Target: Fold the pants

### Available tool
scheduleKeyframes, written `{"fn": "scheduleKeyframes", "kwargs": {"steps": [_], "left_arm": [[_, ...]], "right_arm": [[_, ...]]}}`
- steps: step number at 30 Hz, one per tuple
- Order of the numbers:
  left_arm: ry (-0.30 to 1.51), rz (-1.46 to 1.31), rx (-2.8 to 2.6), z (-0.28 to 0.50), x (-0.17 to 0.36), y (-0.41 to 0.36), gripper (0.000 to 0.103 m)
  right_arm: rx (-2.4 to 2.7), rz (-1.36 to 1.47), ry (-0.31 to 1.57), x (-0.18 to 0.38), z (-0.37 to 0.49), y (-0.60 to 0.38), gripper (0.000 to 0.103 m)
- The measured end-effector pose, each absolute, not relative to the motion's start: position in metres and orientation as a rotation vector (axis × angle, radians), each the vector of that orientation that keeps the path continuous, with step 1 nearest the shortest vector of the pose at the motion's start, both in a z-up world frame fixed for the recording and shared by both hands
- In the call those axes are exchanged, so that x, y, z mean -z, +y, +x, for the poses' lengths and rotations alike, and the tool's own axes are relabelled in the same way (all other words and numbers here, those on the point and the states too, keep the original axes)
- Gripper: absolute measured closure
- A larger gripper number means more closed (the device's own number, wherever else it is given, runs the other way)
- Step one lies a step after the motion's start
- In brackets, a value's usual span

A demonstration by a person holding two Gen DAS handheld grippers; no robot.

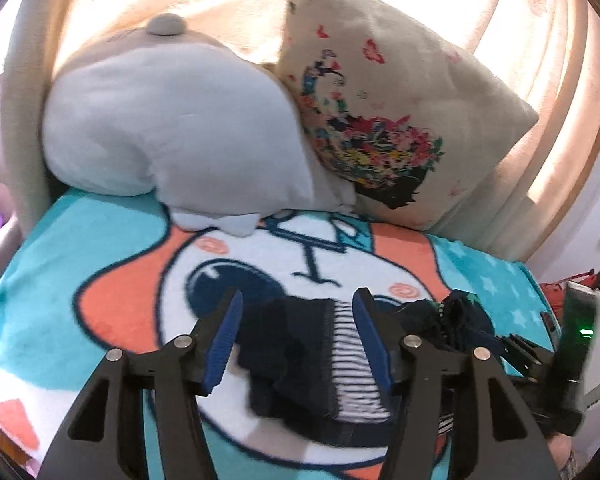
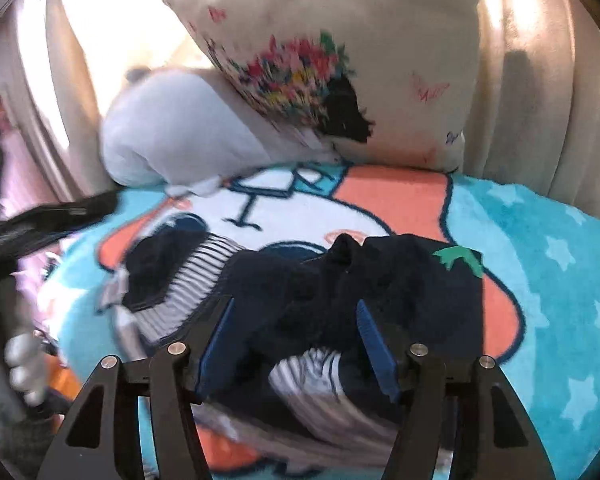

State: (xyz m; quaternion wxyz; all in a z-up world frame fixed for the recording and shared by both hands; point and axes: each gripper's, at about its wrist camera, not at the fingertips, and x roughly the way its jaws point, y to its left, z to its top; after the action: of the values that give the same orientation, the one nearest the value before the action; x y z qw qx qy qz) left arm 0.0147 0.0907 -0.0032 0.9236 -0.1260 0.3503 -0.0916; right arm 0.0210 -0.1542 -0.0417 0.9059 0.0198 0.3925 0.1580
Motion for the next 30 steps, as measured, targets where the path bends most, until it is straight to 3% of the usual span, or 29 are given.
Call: {"fn": "scheduleKeyframes", "kwargs": {"steps": [1,2,3,6,10,17,21,23,30], "left_arm": [[0.72,-0.264,0.184,0.013,0.004,0.095,0.047],[0.72,-0.27,0.18,0.012,0.005,0.099,0.047],[0.719,-0.276,0.175,0.01,0.006,0.105,0.047],[0.714,-0.287,0.15,0.007,0.008,0.118,0.047],[0.709,-0.295,0.118,0.007,0.012,0.131,0.047],[0.728,-0.292,0.119,0.006,0.02,0.138,0.046],[0.72,-0.272,0.106,0.006,0.023,0.137,0.037],[0.734,-0.273,0.112,0.009,0.027,0.134,0.037],[0.696,-0.213,0.055,0.003,0.024,0.123,0.036]], "right_arm": [[-0.292,0.009,0.824,0.047,0.024,-0.15,0.039],[-0.249,-0.025,0.835,0.054,0.03,-0.146,0.059],[-0.216,-0.041,0.853,0.06,0.033,-0.146,0.072],[-0.215,0.024,0.864,0.061,0.033,-0.155,0.085],[-0.243,0.062,0.822,0.043,0.02,-0.155,0.089],[-0.33,0.071,0.921,0.07,0.026,-0.13,0.088],[-0.375,0.193,0.839,0.043,0.013,-0.152,0.083],[-0.331,0.203,0.798,0.031,0.011,-0.163,0.071],[-0.256,0.216,0.931,0.08,0.035,-0.17,0.05]]}}
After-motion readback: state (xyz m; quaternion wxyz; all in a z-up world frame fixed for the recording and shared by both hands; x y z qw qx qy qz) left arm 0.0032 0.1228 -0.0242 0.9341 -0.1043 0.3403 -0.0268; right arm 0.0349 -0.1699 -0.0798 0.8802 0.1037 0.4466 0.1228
